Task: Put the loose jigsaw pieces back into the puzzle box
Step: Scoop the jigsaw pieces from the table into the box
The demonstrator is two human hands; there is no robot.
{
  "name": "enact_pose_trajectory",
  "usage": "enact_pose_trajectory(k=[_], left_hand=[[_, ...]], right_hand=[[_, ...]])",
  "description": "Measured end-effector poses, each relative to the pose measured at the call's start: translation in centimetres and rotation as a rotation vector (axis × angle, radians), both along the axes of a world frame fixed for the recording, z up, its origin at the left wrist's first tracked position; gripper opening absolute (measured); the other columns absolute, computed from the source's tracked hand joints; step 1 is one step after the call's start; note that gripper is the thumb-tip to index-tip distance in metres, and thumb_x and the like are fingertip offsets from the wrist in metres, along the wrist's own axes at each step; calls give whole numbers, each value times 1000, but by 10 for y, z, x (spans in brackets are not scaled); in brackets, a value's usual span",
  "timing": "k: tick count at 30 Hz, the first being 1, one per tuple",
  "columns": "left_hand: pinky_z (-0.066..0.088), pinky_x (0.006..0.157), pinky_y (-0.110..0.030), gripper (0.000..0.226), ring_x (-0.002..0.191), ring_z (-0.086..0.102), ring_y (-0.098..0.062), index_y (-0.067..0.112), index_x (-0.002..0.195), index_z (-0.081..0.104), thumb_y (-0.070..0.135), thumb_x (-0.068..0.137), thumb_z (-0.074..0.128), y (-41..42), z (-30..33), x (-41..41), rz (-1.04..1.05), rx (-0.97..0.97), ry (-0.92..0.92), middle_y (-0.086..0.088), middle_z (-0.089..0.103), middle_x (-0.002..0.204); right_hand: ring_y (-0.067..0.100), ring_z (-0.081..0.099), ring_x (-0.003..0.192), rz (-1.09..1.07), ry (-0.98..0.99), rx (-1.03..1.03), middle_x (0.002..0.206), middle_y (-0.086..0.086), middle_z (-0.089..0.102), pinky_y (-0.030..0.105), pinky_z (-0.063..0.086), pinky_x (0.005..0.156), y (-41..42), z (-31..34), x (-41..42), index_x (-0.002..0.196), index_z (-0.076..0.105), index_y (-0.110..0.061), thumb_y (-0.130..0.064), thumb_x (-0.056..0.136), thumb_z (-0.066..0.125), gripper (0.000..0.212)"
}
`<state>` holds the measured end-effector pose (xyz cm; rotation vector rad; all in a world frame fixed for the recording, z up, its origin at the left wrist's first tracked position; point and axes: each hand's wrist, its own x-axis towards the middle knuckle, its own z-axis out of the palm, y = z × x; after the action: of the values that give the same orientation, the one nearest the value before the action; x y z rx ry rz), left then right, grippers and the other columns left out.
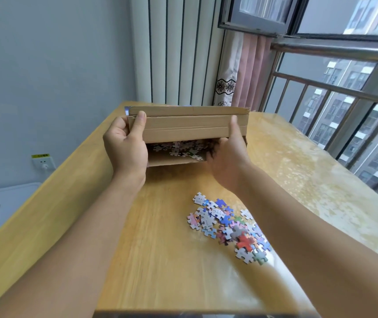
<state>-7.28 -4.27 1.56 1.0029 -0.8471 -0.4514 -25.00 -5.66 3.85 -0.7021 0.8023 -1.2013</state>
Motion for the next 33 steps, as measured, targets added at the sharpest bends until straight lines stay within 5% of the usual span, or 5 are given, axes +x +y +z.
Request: enact_pose_trajectory(k=[8,12,22,27,33], left_hand=[[41,54,-59,58,63,39,-52,-3,76,45,50,84,68,1,0,2,-17,2,11,0,42,65],[41,55,-59,54,65,40,-53,-1,75,45,46,87,67,1,-1,0,1,25,-5,3,41,65],[24,30,-25,39,37,32,-24,20,65,47,34,97,65,7,0,-11,65,83,-12,15,41,50],[26,30,-24,38,37,34,-20,20,66,48,32,98,64,9,2,-12,63,87,-4,18,42,50],[24,30,-24,41,39,32,-25,17,66,45,33,97,66,5,-2,-9,49,63,9,15,38,49]], right_hand=[[1,60,118,251,1289,-624,128,-14,65,24,47,98,43,-2,-78,132,65,-25,-26,97,65,35],[-12,-1,147,764,1672,-582,162,-31,-1,25,11,122,83,-23,-139,159,8,-43,-82,64,70,120],[-2,30,142,425,1549,-842,159,-16,33,25,30,117,78,-59,-106,156,31,-30,-67,85,61,86],[3,8,152,582,1581,-1036,165,-13,19,26,14,123,62,-60,-69,159,21,-35,-76,80,60,97],[12,48,116,412,1491,-1158,125,-8,54,33,45,99,53,-64,-52,130,61,-33,-67,86,63,56]])
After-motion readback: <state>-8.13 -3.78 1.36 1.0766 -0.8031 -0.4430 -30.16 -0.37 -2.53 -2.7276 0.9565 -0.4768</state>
